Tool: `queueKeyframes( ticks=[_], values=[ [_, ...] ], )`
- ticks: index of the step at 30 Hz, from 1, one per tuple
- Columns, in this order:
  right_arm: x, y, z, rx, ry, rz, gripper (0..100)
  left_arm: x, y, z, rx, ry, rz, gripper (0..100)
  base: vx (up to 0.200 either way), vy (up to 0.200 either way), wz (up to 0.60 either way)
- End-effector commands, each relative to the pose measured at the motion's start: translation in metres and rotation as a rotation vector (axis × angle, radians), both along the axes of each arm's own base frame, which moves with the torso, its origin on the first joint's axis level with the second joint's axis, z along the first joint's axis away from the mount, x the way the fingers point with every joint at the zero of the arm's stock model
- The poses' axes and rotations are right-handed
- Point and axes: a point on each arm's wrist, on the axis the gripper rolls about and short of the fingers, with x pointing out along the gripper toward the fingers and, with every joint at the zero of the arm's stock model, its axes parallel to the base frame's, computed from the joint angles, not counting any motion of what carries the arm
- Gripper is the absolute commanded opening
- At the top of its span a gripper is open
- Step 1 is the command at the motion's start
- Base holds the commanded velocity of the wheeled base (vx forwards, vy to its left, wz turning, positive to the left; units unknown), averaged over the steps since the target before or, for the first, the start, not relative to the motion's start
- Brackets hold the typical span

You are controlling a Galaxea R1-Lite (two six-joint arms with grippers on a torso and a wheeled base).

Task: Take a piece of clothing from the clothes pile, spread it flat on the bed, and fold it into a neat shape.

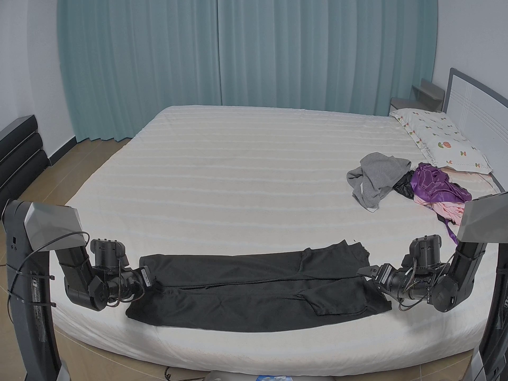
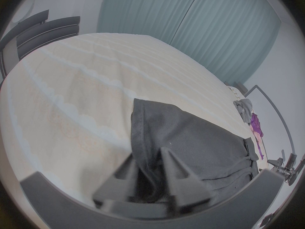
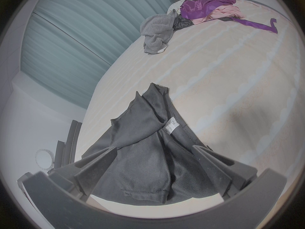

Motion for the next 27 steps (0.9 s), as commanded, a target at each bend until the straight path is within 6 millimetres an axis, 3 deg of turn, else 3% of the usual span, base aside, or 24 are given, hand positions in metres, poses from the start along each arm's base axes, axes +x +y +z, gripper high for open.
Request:
queueKeyframes(
  ticks=[1, 27],
  values=[
    [-0.0001, 0.0001, -0.0005, 0.0, 0.002, 0.0, 100, -0.0009, -0.0015, -0.0004, -0.001, 0.003, -0.004, 0, 0.0, 0.0, 0.0],
    [0.0031, -0.0026, 0.0061, 0.047, -0.012, -0.024, 100, 0.0007, -0.0015, 0.0044, -0.045, -0.022, 0.037, 0, 0.0, 0.0, 0.0]
  ],
)
